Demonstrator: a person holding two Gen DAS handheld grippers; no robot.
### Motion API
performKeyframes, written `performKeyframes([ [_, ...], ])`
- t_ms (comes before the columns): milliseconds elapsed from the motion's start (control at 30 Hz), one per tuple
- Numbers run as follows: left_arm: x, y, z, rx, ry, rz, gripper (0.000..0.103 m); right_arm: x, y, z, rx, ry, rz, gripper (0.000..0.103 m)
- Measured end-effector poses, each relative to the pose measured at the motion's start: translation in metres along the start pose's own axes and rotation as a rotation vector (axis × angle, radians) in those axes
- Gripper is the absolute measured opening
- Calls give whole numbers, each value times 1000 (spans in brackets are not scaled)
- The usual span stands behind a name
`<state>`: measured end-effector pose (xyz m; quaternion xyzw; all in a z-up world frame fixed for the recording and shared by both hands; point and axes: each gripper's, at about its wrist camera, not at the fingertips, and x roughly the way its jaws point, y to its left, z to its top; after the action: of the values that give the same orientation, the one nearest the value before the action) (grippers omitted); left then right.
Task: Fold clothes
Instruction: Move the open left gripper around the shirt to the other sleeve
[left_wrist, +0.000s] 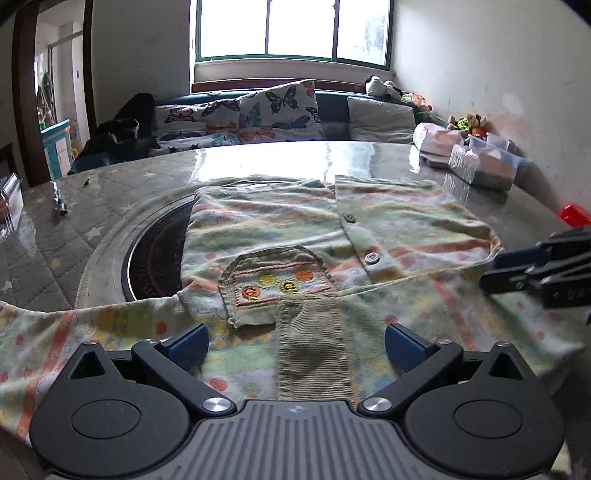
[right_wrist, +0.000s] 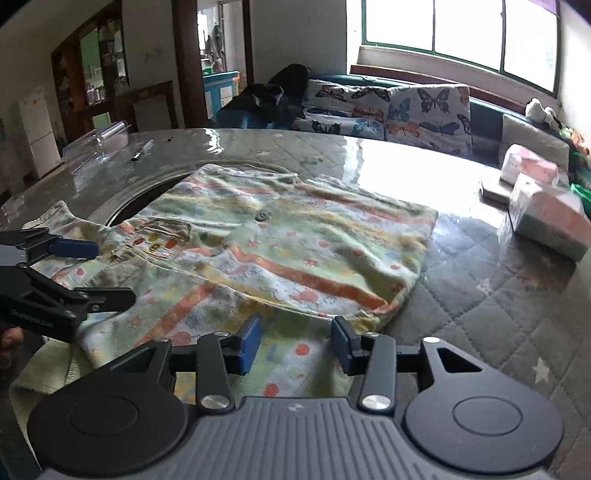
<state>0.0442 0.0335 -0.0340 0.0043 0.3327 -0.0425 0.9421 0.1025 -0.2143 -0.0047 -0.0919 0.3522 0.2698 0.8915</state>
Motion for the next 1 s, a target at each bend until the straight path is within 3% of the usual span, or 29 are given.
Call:
performKeyframes([
  [200, -11, 6, 2, -9, -7, 4, 103, -5, 30, 11, -62, -35, 75, 46],
  [400, -37, 33, 4, -90, -42, 30, 103, 14, 63, 8, -127, -17, 100, 44],
  [600, -60, 69, -6, -153, -61, 118, 103, 12, 68, 4, -133, -25, 68, 44],
  [733, -72, 97, -16, -225, -71, 194, 103, 3, 74, 4, -137, -52, 99, 44],
  [800, -79, 113, -20, -265, -76, 234, 103, 10, 79, 0, -151, -21, 118, 44],
  [1000, -92, 157, -30, -378, -85, 325, 103, 5, 80, 0, -146, -30, 110, 45],
])
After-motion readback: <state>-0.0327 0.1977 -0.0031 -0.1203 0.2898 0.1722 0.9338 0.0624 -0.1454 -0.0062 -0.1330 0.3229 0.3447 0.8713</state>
